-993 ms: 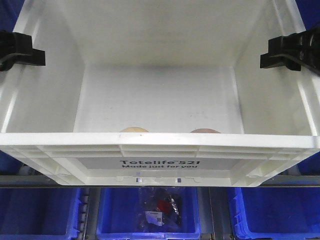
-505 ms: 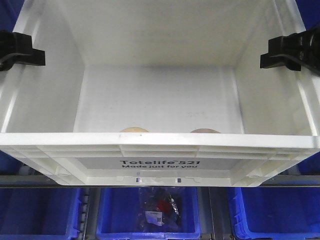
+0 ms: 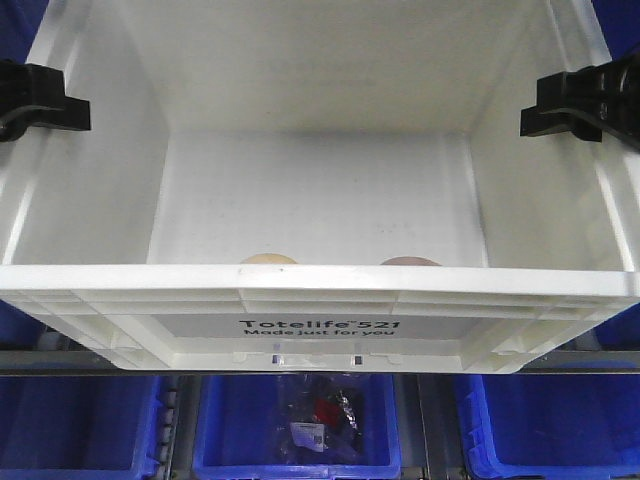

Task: Place moving items into box and shelve
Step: 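Hold the crate raised with both grippers above the shelf rollers, then push the crate forward onto the roller shelf with both grippers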

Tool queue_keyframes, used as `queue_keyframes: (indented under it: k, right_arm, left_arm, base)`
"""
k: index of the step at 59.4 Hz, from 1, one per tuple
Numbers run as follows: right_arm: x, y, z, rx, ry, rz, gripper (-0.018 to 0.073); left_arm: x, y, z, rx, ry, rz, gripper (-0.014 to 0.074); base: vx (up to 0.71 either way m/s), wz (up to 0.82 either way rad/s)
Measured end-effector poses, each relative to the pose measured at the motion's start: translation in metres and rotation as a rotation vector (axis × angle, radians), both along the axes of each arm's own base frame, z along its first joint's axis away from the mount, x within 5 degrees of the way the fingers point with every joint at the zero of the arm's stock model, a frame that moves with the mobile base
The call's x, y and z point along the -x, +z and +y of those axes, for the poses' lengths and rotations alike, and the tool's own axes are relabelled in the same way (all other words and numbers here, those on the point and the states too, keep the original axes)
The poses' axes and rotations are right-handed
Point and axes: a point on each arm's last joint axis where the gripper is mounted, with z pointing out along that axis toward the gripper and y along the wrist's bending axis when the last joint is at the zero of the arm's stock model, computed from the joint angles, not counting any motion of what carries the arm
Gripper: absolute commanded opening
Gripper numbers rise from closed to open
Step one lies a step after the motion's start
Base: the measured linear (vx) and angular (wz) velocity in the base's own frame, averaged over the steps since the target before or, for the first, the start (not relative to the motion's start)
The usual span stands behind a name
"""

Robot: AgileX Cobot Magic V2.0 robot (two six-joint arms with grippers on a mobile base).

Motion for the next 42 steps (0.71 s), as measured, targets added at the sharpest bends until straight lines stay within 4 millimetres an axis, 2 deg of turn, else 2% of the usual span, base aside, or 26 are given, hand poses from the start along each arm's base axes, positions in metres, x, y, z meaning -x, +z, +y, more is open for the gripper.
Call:
queue_keyframes:
  k: [13, 25, 33, 42]
  right_arm:
    - [0.0, 0.0, -0.001, 0.008, -0.001, -0.001, -0.0006]
    - [-0.004, -0.006, -0.002, 0.034, -0.011, 0.015, -0.0006]
    - [-0.019, -0.02, -0.001, 0.058, -0.016, 0.062, -0.0006]
    - [-0.047, -0.043, 0.003, 0.072, -0.025, 0.09, -0.0006]
  left_arm:
    - [-0.005, -0.004, -0.002, -0.006, 0.0, 0.017, -0.0006]
    - [-0.028, -0.023, -0.009, -0.032, -0.009, 0.099, -0.0006]
    - [-0.045, -0.039, -0.014, -0.052, -0.008, 0.161, -0.0006]
    - [-0.068, -0.056, -0.019, -0.067, 0.01, 0.158, -0.0006]
  base:
    - [0.0, 0.0]
    - [0.0, 0.0]
    - [0.0, 0.0]
    - [0.0, 0.0]
